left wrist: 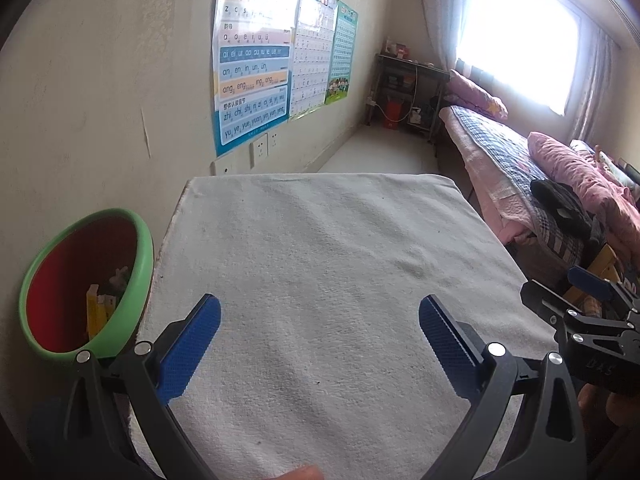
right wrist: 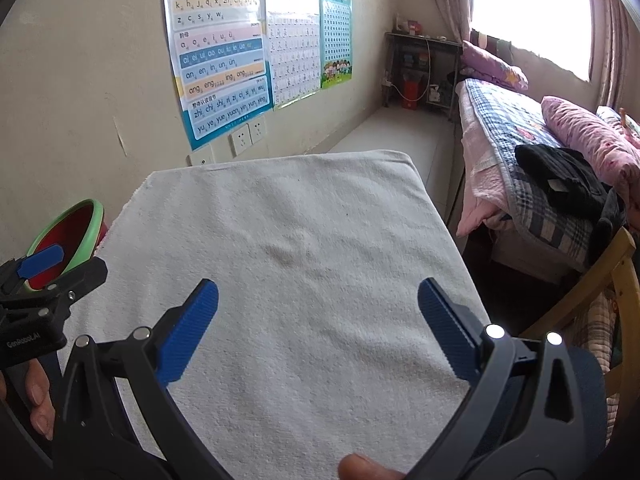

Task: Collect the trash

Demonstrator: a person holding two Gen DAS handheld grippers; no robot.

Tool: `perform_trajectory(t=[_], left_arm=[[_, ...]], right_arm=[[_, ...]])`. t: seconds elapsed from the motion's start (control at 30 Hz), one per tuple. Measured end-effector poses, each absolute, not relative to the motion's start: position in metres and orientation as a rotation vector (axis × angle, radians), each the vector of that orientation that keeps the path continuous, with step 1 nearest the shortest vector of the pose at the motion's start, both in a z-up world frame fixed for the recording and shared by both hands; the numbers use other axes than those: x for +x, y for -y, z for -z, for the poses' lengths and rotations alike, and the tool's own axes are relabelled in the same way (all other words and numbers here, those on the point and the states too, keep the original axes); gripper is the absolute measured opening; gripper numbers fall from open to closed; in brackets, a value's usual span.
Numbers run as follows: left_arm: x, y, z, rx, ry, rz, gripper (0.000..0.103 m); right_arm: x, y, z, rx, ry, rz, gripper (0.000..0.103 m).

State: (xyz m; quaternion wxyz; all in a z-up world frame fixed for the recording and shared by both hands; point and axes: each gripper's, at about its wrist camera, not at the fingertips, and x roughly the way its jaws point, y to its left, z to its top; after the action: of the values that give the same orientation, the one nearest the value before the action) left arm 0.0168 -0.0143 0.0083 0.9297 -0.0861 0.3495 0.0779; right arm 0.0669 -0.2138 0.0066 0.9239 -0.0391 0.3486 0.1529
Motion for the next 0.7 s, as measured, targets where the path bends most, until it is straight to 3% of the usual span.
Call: perform_trajectory(t=[0.7], left_arm=[[0.016, 0.026, -0.008, -0.116, -0.685, -0.154, 0.095]], right_arm=[[0.072, 0.216, -0.002, -0.074, -0.734, -0.305, 0.098]])
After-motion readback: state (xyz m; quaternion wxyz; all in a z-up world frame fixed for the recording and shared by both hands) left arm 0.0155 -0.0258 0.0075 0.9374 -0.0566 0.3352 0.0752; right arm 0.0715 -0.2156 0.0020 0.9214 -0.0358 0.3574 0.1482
